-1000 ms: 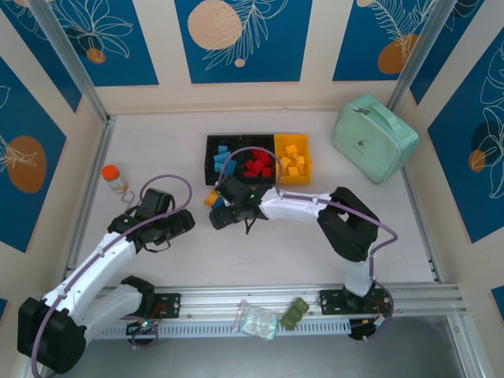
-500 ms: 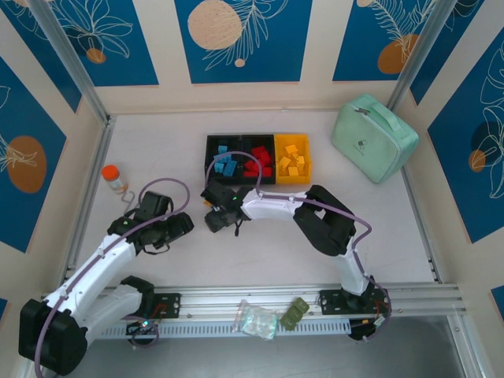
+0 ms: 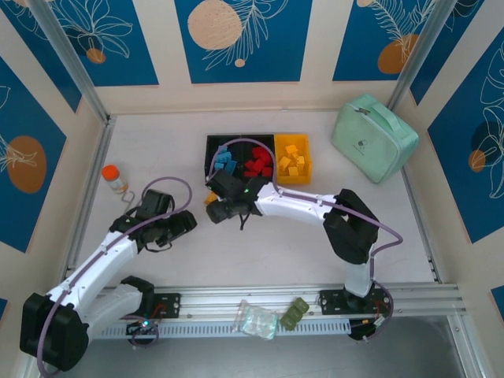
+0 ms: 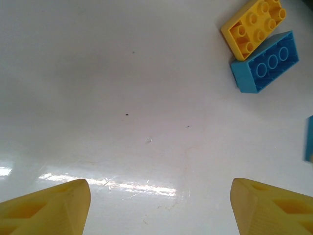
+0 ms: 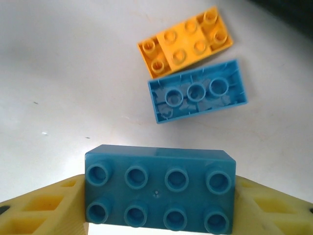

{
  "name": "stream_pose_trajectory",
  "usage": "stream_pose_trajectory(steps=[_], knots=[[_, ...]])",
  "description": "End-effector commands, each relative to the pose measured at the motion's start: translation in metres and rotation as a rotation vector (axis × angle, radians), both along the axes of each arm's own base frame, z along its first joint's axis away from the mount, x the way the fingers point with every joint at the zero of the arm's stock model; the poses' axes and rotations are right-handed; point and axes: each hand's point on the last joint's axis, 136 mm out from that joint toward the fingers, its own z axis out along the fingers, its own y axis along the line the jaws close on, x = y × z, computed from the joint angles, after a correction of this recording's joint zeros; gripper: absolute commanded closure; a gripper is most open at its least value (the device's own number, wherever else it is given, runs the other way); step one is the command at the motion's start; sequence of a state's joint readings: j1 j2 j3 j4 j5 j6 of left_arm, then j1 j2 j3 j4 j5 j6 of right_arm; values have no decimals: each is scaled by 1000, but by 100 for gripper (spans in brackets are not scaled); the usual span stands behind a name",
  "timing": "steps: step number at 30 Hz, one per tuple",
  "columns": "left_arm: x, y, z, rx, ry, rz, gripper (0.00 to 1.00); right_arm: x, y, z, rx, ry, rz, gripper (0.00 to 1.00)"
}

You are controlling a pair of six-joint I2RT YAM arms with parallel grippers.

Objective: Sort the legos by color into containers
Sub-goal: Pick up the lego from the center of the table, then place the lego in the container.

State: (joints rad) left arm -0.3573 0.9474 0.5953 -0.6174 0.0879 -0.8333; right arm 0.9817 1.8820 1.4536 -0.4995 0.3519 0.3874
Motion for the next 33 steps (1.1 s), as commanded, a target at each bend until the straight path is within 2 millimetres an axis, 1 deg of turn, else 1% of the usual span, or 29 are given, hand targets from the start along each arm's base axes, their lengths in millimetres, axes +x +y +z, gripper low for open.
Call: stream_pose_trajectory(steps=[1,4,11,14,17,22,25,28,33], knots=[[1,-5,1,-38,-4,-11,25,23,-8,18,-6,-23,-27,41],[0,-6,2,-44,-7,-14,25,50,-7,25,-12,-42,-45,41],[-4,-5,1,-57,-8,-7,25,113,-4,23,-37,-39,-100,41],[-6,-4,1,-55,-8,-5,25,134,0,20,-37,-34,-116,41],[-5,-5,1,-55,-8,-6,25,151,2,11,-48,-20,-132,40],[-6,-4,-1,-54,-4,-3,25,170,4,-1,-59,-10,-152,38],[-6,-4,-2,-53,1,-3,25,178,5,-1,-55,-16,-162,32],[-6,-4,-3,-51,2,-3,25,181,5,3,-50,-23,-169,28],[-5,-5,-4,-53,2,-5,25,178,9,15,-43,-49,-161,25]])
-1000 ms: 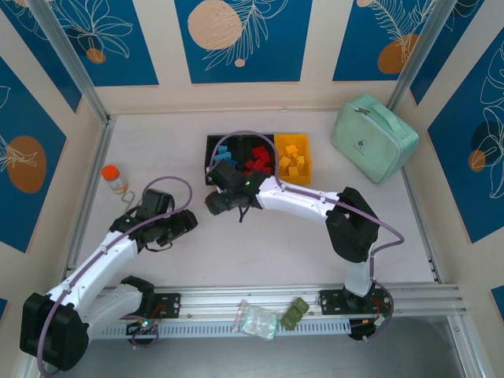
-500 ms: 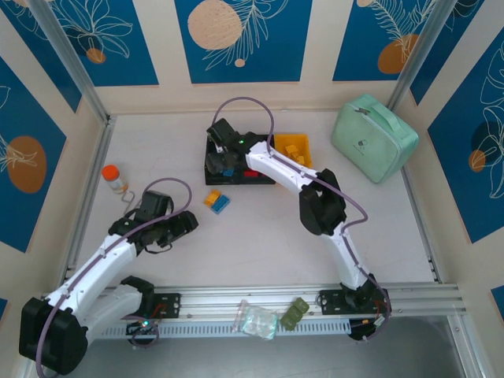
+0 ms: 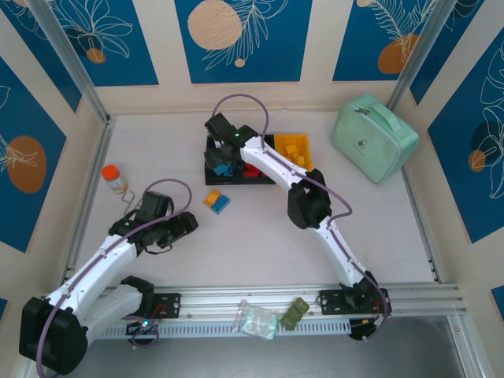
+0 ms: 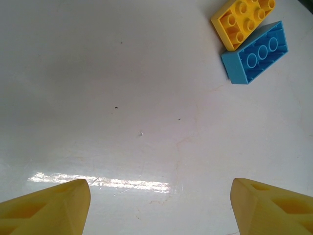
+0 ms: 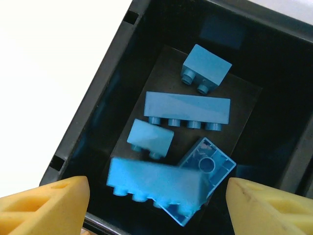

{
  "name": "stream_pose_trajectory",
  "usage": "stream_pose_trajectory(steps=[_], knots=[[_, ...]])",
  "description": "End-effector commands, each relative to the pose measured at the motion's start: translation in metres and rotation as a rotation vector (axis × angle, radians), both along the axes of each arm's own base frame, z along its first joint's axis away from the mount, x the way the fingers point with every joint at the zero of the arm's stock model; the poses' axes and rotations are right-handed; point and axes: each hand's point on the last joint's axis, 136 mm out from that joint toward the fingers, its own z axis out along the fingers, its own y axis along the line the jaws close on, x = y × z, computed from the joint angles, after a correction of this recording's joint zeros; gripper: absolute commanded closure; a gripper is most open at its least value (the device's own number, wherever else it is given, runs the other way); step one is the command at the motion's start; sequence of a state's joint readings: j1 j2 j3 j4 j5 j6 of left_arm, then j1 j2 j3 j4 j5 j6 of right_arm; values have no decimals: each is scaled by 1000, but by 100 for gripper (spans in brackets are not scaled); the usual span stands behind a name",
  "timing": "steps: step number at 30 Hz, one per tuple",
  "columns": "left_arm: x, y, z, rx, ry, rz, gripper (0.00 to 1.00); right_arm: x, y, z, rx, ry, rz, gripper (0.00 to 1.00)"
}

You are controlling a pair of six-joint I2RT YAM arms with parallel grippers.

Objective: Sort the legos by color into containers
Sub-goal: Place the lego in the container, then pick up the lego from the center of the table.

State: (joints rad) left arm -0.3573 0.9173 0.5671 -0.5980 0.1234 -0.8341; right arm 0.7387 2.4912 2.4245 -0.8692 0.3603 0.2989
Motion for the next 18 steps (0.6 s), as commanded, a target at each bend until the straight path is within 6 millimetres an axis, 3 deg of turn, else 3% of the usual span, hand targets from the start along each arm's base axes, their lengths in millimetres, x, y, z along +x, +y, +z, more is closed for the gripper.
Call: stream_pose_trajectory(steps=[1,9,18], knots=[[-1,0,-3,-15,13,12,25,-4,2,19,2,-24,13,25],[-3,1,0,-16,5,6,25,-42,-2,52,54,-63,46,25],[-3,1,0,-11,4,-1,25,-94,-15,47,98,-55,89,26]])
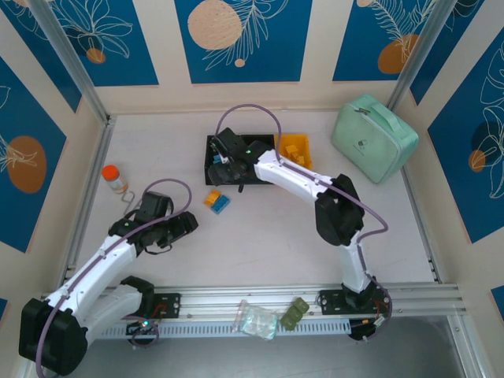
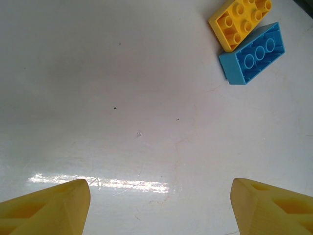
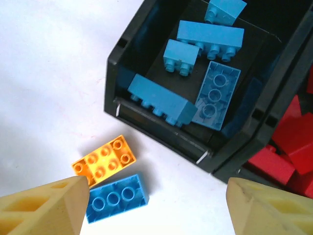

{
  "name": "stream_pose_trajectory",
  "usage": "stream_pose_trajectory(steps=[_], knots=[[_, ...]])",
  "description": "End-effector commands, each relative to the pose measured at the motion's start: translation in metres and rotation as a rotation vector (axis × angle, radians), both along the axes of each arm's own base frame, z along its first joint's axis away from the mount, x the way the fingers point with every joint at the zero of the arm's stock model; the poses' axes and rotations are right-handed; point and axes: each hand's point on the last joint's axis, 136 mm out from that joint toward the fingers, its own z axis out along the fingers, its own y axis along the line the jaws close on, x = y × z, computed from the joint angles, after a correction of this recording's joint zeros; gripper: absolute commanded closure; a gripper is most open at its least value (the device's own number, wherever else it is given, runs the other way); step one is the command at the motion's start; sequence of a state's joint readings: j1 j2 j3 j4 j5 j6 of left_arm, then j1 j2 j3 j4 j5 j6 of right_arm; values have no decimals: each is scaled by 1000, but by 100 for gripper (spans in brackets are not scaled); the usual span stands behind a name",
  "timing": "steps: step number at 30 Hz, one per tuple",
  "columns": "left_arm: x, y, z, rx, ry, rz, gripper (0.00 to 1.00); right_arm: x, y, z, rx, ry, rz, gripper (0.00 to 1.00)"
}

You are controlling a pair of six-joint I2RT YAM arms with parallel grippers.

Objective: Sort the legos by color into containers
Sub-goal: Pick up the lego from the center of the table.

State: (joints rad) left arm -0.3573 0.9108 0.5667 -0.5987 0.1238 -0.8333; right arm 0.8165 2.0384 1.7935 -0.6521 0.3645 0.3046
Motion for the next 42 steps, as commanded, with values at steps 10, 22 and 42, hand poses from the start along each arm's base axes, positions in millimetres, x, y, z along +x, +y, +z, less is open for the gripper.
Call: stream_pose_trajectory(steps=[10,22,42], knots=[[-1,2,4,-2,3,0,24,-42,18,-13,105,12,140,20],[-3,3,0,0,17,11,24,-48,29,-65,26,41,196,19],[-4,4,-7,5,31,22,24,-52,37,-120,-114,54,235,26]])
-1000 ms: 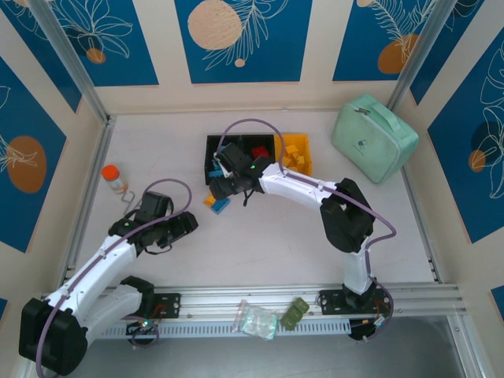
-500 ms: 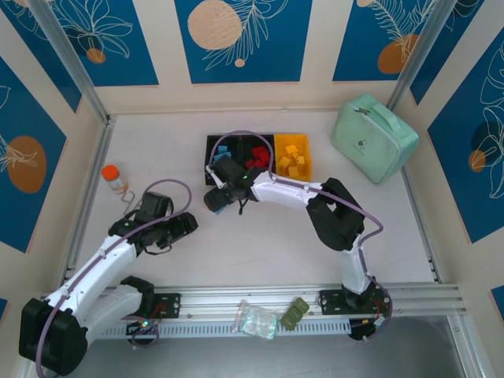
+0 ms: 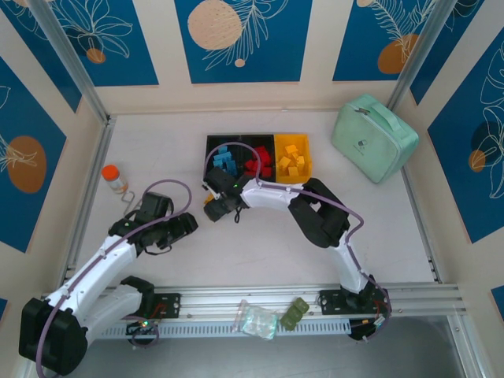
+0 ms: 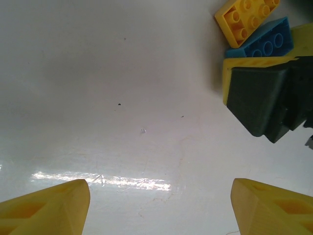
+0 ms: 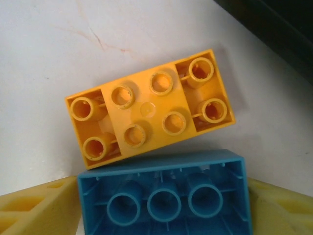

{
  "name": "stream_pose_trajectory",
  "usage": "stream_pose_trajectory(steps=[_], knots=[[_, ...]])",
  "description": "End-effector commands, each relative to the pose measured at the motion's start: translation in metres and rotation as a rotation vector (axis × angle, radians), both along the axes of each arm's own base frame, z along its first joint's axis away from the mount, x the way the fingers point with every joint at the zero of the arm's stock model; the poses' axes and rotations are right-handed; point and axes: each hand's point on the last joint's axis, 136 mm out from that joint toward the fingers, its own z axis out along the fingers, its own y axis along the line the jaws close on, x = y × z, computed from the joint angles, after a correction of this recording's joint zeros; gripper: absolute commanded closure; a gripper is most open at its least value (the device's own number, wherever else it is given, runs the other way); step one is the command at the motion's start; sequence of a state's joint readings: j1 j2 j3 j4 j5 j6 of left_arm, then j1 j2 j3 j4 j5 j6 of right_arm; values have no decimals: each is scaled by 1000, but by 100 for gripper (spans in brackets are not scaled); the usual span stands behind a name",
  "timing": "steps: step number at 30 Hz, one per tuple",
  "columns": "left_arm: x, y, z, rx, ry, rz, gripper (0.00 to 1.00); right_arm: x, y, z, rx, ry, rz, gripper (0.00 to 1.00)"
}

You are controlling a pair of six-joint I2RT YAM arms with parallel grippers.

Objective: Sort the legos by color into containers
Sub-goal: Pick up the lego from the center of the table, then place the lego in the container.

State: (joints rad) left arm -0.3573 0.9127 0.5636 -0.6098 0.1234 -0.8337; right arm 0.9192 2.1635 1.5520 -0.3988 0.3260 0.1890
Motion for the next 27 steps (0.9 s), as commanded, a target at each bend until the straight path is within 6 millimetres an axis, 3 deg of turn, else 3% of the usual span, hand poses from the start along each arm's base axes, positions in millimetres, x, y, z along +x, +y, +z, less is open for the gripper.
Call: stream_pose_trajectory(steps=[1,7,15,21,27], knots=[[-1,3,-5,0,18,21,24,1,6,2,-2,-7,12,30],[1,1,-5,-3,19,20,24,-2,-2,26,13,-41,0,40],[5,-4,-5,-28,12,7,24,4,-15,82,67,-102,-21,41],[7,-11,0,-60,4,-6,24,36,-17,106,85,-146,-41,41],[12,-20,14,-124,-75,-32,25,80,-12,109,90,-153,-77,41]])
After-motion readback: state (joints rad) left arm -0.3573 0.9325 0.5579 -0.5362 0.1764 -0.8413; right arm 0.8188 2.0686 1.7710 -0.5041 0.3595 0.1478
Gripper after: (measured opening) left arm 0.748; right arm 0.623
